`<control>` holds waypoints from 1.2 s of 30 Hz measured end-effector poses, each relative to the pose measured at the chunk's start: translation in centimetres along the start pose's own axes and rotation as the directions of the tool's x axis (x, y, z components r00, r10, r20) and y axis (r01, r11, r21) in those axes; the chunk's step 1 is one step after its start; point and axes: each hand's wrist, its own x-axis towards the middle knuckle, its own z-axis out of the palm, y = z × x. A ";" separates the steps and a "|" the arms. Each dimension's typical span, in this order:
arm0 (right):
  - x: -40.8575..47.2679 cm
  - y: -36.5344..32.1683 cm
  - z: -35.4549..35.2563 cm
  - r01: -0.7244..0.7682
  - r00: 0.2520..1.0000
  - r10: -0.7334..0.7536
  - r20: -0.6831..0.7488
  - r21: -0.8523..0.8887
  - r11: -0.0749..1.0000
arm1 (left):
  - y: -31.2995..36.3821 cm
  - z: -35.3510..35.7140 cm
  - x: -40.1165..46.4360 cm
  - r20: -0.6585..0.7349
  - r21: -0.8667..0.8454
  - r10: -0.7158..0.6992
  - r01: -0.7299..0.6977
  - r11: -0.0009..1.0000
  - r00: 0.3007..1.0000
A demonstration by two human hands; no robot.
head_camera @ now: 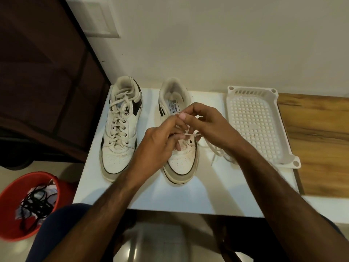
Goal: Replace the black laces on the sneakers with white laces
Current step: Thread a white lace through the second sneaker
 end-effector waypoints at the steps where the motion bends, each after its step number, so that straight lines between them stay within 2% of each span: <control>1: -0.1 0.1 -0.3 0.001 1.000 -0.001 0.007 -0.025 1.000 | 0.2 0.0 0.0 -0.008 0.000 -0.021 0.021 1.000 1.000; 6: -0.4 0.3 -1.3 0.037 0.994 -0.026 0.108 -0.106 0.994 | -0.3 -1.2 0.3 -0.102 0.090 0.033 -0.024 0.996 0.994; 10: -0.2 0.6 -0.5 0.022 0.995 -0.005 0.103 -0.161 0.987 | -0.9 -1.8 0.6 -0.076 0.205 0.144 -0.126 0.971 0.987; 13: -0.1 0.9 -1.0 -0.001 0.997 0.019 0.081 -0.216 0.976 | -2.4 -3.3 1.2 0.120 0.351 0.234 -0.262 0.899 0.965; 16: -0.4 1.1 -1.6 -0.022 0.995 0.052 0.086 -0.324 0.946 | -3.8 -4.0 1.3 0.320 0.505 0.250 -0.387 0.771 0.914; 19: -0.4 1.4 -0.5 -0.017 0.992 0.069 0.102 -0.441 0.898 | -4.0 -3.6 1.4 0.381 0.573 0.228 -0.422 0.702 0.896; 22: -0.3 1.9 1.0 -0.011 0.995 0.060 0.076 -0.524 0.851 | -3.8 -3.9 1.6 0.364 0.556 0.230 -0.409 0.724 0.902; 28: -0.6 2.7 3.3 0.071 0.996 -0.085 0.013 -0.687 0.723 | -4.0 -4.0 1.3 0.318 0.415 0.213 -0.338 0.845 0.924; 36: -0.5 3.0 4.7 0.082 0.988 -0.150 -0.042 -0.679 0.730 | -4.5 -4.2 1.1 0.294 0.352 0.211 -0.310 0.883 0.932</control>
